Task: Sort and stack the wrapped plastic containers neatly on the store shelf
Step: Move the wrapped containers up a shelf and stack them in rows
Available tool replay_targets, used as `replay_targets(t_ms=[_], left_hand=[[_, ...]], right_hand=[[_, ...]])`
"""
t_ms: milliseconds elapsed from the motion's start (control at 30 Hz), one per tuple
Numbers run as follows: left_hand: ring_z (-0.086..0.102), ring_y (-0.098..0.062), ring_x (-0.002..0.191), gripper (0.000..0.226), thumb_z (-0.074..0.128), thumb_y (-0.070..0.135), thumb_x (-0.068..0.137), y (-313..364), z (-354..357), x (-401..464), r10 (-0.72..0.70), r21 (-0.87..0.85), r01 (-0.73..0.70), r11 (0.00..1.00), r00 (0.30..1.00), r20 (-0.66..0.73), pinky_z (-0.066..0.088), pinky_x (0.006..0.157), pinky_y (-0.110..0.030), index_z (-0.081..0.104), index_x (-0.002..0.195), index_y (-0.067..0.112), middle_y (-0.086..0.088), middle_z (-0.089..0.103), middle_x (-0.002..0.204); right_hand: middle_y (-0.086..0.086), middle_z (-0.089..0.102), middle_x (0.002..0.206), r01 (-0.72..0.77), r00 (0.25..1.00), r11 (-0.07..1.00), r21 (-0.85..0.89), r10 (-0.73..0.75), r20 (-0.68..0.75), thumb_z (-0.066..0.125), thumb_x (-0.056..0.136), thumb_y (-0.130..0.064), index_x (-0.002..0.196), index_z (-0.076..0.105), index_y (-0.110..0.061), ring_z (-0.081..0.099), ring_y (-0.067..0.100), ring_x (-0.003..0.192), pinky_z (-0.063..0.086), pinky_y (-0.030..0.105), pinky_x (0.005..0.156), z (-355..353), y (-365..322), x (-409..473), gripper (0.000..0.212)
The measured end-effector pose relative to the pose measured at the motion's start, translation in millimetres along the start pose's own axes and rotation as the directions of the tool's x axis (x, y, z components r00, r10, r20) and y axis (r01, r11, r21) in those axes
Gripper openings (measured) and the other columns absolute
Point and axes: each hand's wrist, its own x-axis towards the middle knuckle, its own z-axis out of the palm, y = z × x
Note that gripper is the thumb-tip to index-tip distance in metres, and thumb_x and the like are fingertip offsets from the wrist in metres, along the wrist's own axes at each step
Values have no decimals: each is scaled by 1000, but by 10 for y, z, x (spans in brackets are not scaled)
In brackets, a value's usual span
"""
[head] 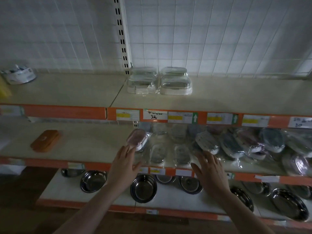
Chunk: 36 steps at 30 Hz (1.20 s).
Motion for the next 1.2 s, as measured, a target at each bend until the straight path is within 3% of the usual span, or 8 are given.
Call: replay_targets(t_ms=[167,333,467,700,867,1200], left_hand=[[18,-25,144,63,46,46,95,66,339,149,-39,-24,42,999,995,87,26,115,-37,30,146,13,-8,24,155],[24,-23,141,60,47,44,95,180,691,360,-76,-42,81,996,990,121,30,110,-34,33,144,12,-8,29,152],[23,-21,139,62,45,44,96,250,1049,580,-121,-23,127,992,978,170,25,110,-30,27,147,14,-8,24,152],[12,-29,144,69,42,52,95,217,1682,946,-211,44,208,977,926,312,21,114,-39,18,150,16,-15,10,157],[14,-33,143,80,42,60,91,244,1996,1139,-286,80,276,958,888,360,21,113,-41,9,152,20,-17,9,156],[32,-31,131,96,53,67,81,220,2233,1276,-373,23,383,924,883,284,33,103,-40,2,151,28,-15,28,144]], right_hand=[[18,60,110,-106,990,994,20,103,98,75,78,-25,112,63,-8,60,38,99,51,45,79,341,189,26,40],[20,54,120,-147,971,988,49,135,198,63,86,-32,123,56,-9,53,38,111,46,45,86,700,369,118,44],[19,47,129,-179,949,983,50,159,272,56,91,-34,129,50,-10,45,36,120,39,43,95,1061,528,272,45],[16,37,138,-245,912,968,53,212,352,50,93,-39,136,40,-15,39,33,124,37,42,96,1556,731,402,50],[17,35,140,-263,898,963,54,224,380,47,93,-41,138,36,-16,36,36,126,36,43,98,1764,750,443,53],[16,35,141,-293,900,953,74,249,357,47,91,-47,139,36,-11,33,34,130,29,41,105,1946,678,641,60]])
